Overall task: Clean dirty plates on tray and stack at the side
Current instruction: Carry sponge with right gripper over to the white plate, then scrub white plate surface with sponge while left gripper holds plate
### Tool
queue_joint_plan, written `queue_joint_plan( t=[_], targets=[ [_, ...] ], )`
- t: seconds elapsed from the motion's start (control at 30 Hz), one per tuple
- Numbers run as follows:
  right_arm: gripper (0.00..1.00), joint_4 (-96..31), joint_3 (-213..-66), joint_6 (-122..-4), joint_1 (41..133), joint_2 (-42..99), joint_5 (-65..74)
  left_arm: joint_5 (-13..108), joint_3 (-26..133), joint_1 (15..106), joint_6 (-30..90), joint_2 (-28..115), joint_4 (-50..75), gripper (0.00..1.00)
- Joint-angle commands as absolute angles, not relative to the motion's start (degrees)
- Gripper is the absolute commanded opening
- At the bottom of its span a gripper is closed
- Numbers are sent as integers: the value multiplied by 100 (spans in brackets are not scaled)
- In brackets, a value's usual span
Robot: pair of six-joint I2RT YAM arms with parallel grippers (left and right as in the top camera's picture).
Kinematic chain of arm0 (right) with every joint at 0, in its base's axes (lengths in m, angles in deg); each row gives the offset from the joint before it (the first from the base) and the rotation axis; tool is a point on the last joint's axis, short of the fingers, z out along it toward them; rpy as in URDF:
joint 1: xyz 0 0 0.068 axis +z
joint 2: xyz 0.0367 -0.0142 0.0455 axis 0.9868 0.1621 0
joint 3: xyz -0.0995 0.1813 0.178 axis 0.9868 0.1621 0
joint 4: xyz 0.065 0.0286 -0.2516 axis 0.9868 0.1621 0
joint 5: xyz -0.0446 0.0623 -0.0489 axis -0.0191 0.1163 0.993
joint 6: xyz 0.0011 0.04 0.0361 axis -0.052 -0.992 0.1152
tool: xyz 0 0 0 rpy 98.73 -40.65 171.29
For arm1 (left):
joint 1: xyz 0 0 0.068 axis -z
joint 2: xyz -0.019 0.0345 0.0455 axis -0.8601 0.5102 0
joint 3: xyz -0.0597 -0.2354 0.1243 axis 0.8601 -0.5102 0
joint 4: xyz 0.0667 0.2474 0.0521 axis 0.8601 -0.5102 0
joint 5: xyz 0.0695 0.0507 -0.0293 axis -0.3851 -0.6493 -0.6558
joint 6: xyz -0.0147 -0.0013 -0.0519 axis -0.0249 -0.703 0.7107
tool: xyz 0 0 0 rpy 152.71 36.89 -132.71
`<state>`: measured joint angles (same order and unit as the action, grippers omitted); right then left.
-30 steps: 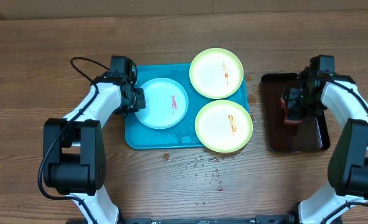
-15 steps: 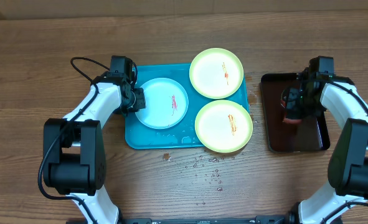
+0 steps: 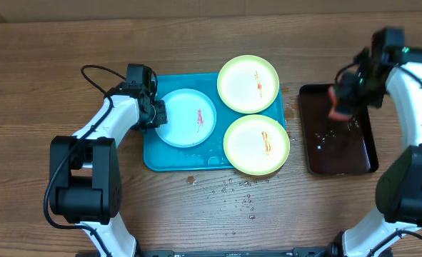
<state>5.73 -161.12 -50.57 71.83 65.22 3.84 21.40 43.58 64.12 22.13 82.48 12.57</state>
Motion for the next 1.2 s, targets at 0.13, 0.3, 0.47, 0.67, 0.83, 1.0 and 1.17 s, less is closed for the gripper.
queue_joint_plan(
  t=[0.13,0.3,0.47,0.67,0.83,1.0,1.17],
  targets=[
    [4,757,-17006,-5288,8107,6406,-951,2776,4190,6449,1528,8412,1250,4],
    [4,73,-16949,-5988,9209,6415,-1006,2820,4190,6449,1531,8412,1226,4],
    [4,-747,-16755,-6735,10230,6463,-459,2809,4190,6447,1559,8412,1205,4],
    [4,-1319,-16735,-7358,11076,7117,133,2809,4190,6447,1651,8412,1185,4],
    [4,-1571,-16735,-7590,11373,7786,332,2809,4190,6447,1664,8412,1183,4],
    [4,-1595,-16735,-7988,11454,8253,675,2809,4190,6447,1664,8412,1181,4],
    [4,-1619,-16735,-8213,11456,8627,727,2809,4190,6447,1664,8412,1181,4]
  ],
)
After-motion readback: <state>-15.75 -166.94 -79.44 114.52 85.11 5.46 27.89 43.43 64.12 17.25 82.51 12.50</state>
